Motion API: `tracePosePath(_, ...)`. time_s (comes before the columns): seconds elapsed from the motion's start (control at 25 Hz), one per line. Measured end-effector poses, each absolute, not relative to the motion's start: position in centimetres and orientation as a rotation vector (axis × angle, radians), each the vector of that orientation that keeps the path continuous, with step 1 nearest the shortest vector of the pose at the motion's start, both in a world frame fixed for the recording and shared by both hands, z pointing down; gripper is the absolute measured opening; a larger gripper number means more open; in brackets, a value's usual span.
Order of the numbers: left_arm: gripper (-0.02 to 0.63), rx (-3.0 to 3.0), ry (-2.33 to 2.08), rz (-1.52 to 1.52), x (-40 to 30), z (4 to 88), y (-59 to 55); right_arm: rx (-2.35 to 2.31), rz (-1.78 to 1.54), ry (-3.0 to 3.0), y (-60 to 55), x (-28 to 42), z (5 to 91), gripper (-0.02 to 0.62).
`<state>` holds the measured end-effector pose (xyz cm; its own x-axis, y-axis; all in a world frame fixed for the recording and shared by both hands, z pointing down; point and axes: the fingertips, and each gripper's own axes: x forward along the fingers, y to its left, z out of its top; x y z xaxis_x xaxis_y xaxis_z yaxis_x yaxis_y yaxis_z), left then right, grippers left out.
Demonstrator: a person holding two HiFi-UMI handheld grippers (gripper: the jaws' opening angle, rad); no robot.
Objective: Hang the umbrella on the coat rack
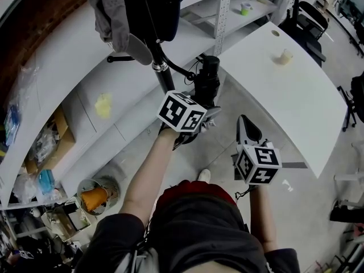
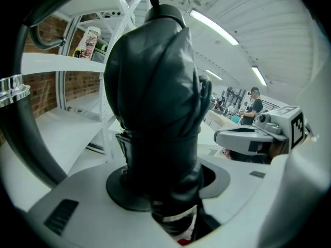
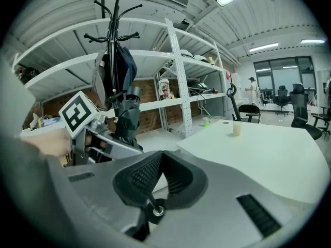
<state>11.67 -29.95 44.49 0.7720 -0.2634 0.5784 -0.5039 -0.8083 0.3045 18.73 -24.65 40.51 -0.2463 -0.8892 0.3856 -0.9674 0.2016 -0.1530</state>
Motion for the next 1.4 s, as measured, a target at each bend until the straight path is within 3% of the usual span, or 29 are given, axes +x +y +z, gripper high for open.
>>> tracePosePath(1.4, 0.207, 2.395, -0.739, 0.746, 6.9, 48.6, -31.7, 1.639, 0.557, -2.275, -25.1, 16.3, 42.5, 0.018)
